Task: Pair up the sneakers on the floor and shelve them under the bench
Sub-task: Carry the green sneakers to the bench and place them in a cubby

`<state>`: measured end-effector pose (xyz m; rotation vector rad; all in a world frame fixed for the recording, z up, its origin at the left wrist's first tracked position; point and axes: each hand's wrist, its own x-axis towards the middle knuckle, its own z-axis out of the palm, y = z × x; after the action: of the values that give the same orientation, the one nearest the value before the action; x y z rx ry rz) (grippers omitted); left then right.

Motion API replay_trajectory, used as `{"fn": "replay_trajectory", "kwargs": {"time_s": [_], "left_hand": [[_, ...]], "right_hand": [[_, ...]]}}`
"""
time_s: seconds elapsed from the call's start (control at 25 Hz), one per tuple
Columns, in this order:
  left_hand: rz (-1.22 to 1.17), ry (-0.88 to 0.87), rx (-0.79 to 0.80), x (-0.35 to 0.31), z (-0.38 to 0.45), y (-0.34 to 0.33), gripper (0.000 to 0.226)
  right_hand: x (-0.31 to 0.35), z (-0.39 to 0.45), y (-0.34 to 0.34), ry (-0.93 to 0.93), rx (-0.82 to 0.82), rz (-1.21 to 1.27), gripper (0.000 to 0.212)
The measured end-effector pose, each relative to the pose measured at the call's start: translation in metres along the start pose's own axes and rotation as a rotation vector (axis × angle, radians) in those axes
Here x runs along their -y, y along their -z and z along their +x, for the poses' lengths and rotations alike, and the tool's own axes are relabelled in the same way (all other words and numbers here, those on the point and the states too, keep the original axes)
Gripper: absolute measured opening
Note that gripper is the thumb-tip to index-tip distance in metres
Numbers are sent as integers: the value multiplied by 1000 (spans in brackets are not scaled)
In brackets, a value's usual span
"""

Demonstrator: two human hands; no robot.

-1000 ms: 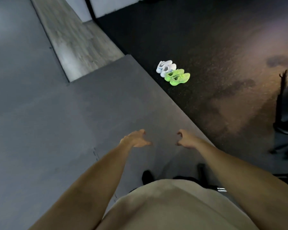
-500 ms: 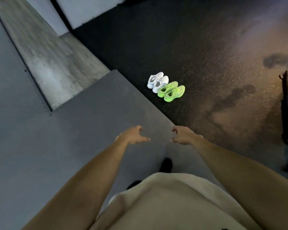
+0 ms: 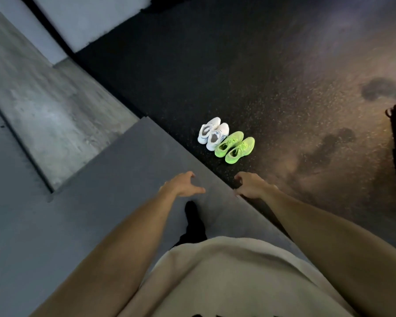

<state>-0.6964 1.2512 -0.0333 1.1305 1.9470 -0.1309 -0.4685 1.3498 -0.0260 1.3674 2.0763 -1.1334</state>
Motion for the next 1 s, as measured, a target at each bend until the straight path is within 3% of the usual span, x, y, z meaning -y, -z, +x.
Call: {"fn": "replay_trajectory", "kwargs": {"time_s": [0.24, 0.36, 0.6, 0.8, 1.0], "left_hand": [[170, -126, 79, -24, 101, 100, 80], [251, -191, 123, -50, 146, 136, 79], [403, -270, 184, -111, 230, 185, 73], [490, -275, 238, -146, 317, 191, 72], [540, -307, 342, -146, 450, 130, 67]], "right_hand": [[39, 67, 60, -146, -90, 137, 61], [36, 94, 86, -222, -120, 199, 54], [18, 160, 137, -323, -126, 329, 60], [-11, 231, 157, -380, -89, 468, 62], [-61, 346, 118, -469, -27, 517, 61]]}}
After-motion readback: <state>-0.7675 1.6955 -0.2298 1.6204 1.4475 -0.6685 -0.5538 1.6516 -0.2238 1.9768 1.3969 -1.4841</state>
